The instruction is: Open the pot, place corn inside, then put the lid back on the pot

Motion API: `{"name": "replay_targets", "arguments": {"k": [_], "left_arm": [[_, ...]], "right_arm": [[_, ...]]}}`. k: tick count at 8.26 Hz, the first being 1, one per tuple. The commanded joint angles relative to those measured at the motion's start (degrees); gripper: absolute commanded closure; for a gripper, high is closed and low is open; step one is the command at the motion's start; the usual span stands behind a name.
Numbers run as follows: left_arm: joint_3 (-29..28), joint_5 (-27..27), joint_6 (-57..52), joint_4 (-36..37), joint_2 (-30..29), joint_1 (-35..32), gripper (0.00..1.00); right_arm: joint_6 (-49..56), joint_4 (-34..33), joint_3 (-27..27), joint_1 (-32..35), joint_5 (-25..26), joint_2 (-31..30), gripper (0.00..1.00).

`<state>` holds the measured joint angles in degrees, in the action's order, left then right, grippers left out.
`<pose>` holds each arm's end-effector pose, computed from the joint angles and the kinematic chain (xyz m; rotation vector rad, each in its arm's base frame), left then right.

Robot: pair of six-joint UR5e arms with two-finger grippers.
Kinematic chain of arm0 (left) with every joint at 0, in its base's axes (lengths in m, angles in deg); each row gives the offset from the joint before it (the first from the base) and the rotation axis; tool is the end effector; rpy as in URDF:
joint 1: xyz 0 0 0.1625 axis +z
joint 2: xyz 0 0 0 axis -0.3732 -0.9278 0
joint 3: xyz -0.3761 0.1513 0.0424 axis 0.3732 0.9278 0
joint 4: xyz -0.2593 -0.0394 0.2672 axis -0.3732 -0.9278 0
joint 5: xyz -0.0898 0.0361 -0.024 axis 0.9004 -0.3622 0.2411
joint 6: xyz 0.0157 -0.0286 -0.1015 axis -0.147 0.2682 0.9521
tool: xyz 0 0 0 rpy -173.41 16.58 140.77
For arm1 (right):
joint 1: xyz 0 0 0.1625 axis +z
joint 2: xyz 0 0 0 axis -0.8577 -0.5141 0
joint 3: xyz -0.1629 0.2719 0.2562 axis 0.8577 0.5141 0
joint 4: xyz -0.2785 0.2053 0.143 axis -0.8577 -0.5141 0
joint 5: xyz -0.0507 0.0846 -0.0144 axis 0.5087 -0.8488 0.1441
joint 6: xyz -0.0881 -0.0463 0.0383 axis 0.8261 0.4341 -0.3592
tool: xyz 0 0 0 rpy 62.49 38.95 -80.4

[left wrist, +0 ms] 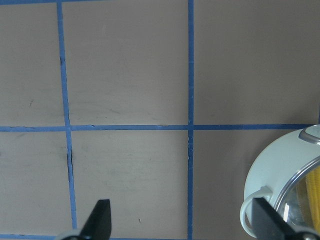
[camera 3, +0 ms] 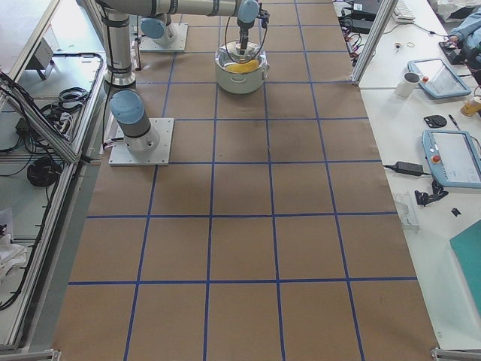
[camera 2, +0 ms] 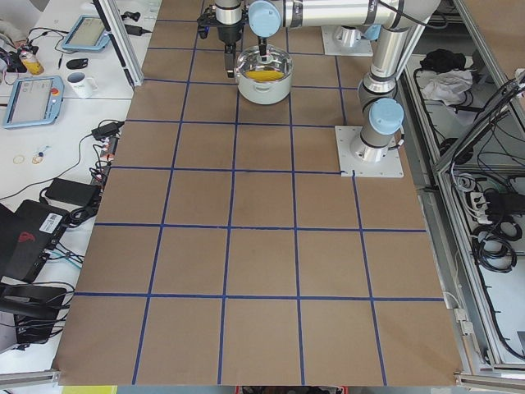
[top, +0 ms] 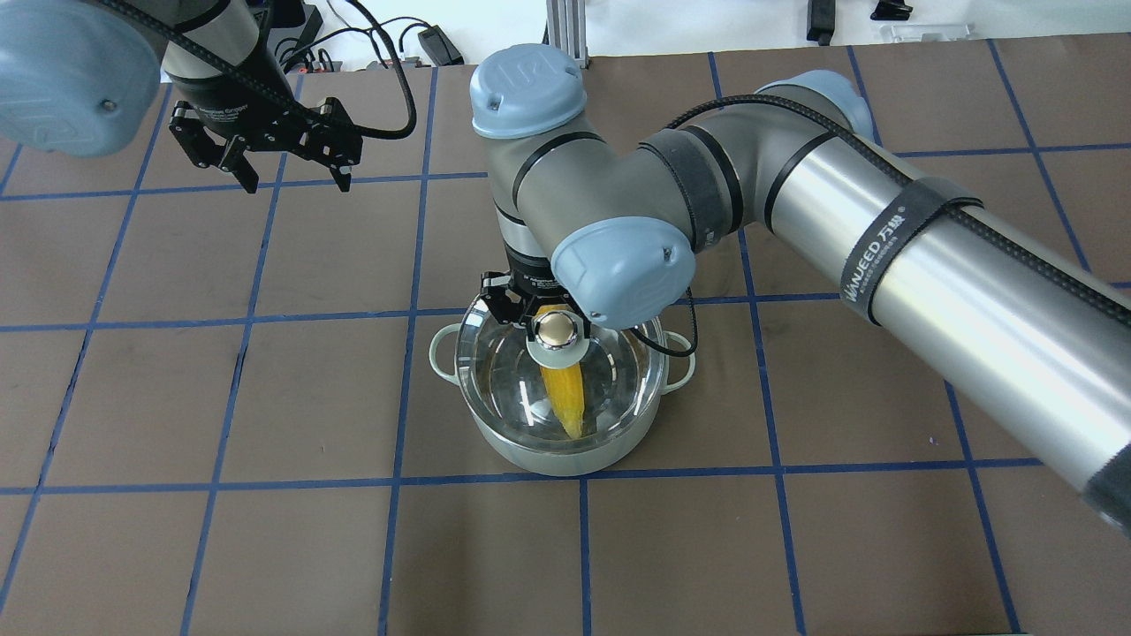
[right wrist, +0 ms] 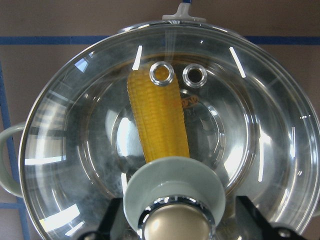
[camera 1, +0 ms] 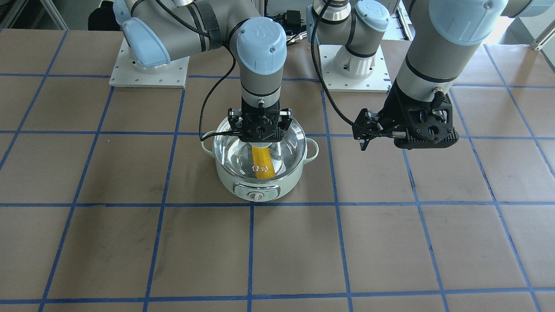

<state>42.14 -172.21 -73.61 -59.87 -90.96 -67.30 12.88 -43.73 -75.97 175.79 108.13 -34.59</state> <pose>-0.1201 -0.5018 0.4447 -0.0081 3.0821 -0.0254 0.3661 -0.4177 0.3333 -0.0183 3.1328 0.1839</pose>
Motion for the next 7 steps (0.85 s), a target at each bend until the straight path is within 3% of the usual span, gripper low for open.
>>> {"name": "replay_targets", "arguments": {"k": [1, 4, 7], "left_arm": [[0.0, -0.1, 0.2, 0.0, 0.0, 0.0, 0.0], [-0.3, 0.1, 0.1, 0.1, 0.2, -0.2, 0.0], [-0.4, 0.5, 0.2, -0.8, 1.6, -0.5, 0.0]], "right_arm": [[0.0, 0.2, 0.1, -0.4, -0.3, -0.8, 0.0], [0.1, 2.7, 0.4, -4.7, 0.2, -8.3, 0.0], [9.6, 7.1, 0.7, -12.5, 0.3, -14.7, 0.0]]}}
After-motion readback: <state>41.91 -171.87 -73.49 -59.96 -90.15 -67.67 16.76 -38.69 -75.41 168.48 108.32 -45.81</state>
